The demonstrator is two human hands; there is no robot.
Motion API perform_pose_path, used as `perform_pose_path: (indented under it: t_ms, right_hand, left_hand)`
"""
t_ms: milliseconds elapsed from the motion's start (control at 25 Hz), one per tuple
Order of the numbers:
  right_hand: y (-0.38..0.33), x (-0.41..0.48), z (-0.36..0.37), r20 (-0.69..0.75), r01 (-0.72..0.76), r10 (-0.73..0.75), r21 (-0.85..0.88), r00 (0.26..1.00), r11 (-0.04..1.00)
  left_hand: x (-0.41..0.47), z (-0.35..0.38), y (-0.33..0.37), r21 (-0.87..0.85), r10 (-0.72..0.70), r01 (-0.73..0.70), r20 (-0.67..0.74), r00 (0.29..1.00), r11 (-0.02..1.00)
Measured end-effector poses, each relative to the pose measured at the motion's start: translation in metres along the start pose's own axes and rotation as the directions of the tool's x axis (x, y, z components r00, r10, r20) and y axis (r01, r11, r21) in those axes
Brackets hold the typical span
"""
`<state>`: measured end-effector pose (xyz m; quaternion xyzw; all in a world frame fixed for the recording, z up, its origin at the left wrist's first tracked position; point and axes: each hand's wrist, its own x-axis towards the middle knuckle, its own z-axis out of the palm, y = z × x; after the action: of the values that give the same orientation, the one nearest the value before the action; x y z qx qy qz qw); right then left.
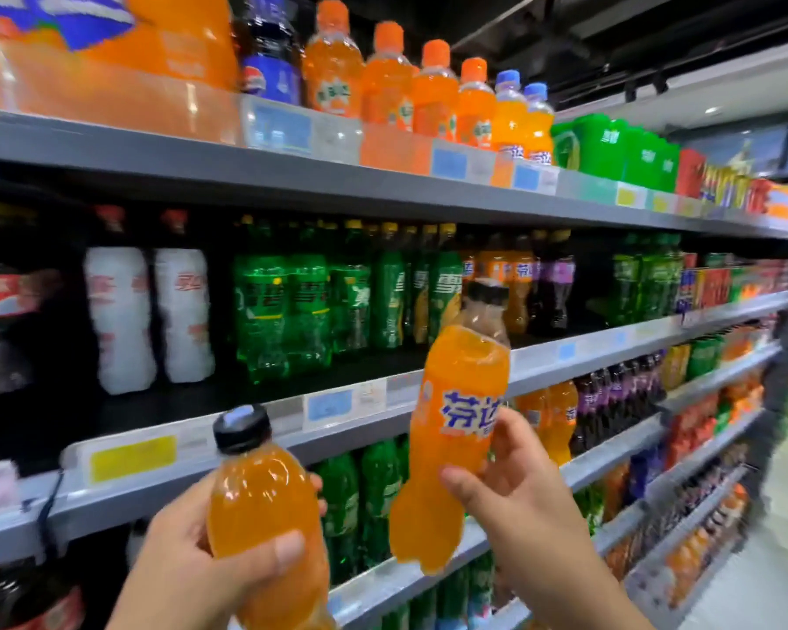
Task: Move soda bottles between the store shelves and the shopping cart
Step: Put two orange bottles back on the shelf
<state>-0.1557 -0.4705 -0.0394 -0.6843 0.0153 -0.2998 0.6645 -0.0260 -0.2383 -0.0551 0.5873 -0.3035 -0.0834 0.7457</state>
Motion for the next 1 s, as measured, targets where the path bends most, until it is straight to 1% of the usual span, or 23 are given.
perform_pose_path:
  t_ms: [80, 120, 240, 360, 440, 560, 640, 840, 1000]
  right_hand:
    - [0.001, 0.029, -0.038, -0.056, 0.060, -0.061, -0.019, 0.997, 0.998]
    - [0.001, 0.044, -0.055, -0.076, 0.093, -0.094, -0.018, 0.993, 0.996]
    - [-0.002, 0.090, -0.114, -0.113, 0.196, -0.199, -0.040, 0.973, 0.980]
    - [-0.004, 0.132, -0.175, -0.130, 0.283, -0.294, -0.095, 0.947, 0.954]
    - [-0.004, 0.160, -0.214, -0.105, 0.322, -0.337, -0.138, 0.936, 0.937]
    - [0.001, 0.201, -0.259, -0.072, 0.345, -0.360, -0.163, 0.930, 0.924]
    - [0.007, 0.224, -0.276, -0.047, 0.369, -0.383, -0.181, 0.923, 0.912]
    - [0.021, 0.268, -0.306, -0.045, 0.431, -0.455, -0.247, 0.890, 0.868]
    - [0.036, 0.299, -0.330, -0.001, 0.370, -0.390, -0.319, 0.921, 0.873]
  left_hand:
    - [0.016, 0.020, -0.005, 0.026, 0.063, -0.062, -0.046, 0.997, 0.998]
    - [0.025, 0.029, -0.008, 0.061, 0.084, -0.082, -0.039, 0.996, 0.995]
    - [0.055, 0.069, -0.011, 0.068, 0.123, -0.118, -0.077, 0.989, 0.991]
    - [0.078, 0.118, -0.008, 0.093, 0.190, -0.178, -0.148, 0.970, 0.980]
    - [0.095, 0.154, -0.007, 0.137, 0.258, -0.234, -0.193, 0.947, 0.962]
    - [0.120, 0.205, -0.002, 0.210, 0.353, -0.310, -0.220, 0.909, 0.927]
    - [0.136, 0.233, 0.000, 0.267, 0.403, -0.341, -0.229, 0.886, 0.901]
    - [0.172, 0.276, 0.000, 0.352, 0.483, -0.398, -0.198, 0.853, 0.847]
    - [0.194, 0.288, -0.005, 0.339, 0.481, -0.416, -0.137, 0.866, 0.844]
